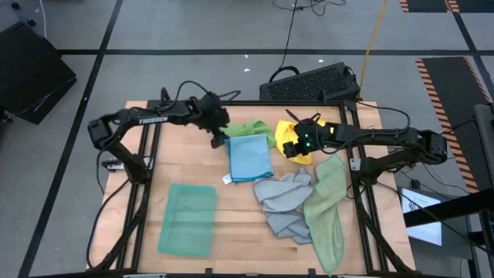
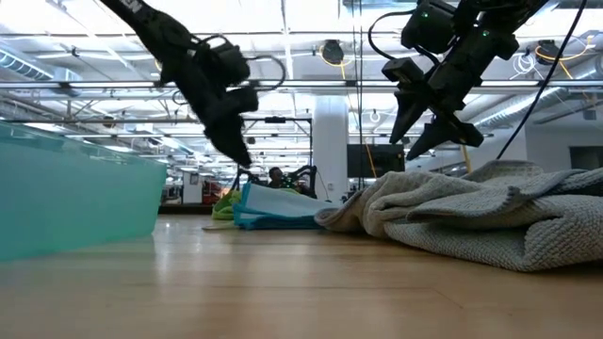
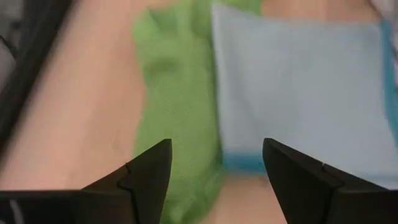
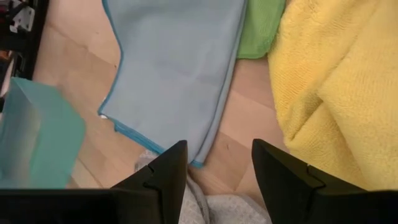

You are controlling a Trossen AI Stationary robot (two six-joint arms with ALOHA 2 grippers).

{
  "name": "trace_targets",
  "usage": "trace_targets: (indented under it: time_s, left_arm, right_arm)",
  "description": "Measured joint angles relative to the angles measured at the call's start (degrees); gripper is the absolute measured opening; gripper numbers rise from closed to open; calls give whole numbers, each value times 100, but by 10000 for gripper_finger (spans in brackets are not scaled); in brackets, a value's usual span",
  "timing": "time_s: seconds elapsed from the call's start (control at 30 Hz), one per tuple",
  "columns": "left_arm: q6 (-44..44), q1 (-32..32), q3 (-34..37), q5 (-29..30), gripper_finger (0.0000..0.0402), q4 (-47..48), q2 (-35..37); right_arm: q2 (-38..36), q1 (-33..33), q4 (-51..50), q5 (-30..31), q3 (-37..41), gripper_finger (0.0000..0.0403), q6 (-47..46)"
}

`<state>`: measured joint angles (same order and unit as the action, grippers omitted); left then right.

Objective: Fold microfiber towels
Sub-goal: Fold the blue microfiber cloth

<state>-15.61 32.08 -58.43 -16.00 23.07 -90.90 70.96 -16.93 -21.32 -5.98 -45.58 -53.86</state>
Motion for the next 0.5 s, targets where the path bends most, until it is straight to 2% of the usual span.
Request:
trace_targets:
  time_s: [0.13,0.23,0.33,0.5]
  left_arm:
    - [-12,141,-3,-635,253,-73,-267]
    - [28,89,-5,-821,253,-306,-456]
    - [65,-33,-7,-806,253,-526,-614]
    - [166,-157,-10,-412,253,-631,-831]
  right_arm:
    - [0,-3,0,-2,0,171,145]
    - [0,-70,0,-4,0,171,240]
    - [0,-178,4,-5,0,171,267]
    - [0,-383,9,-185,0,171,385]
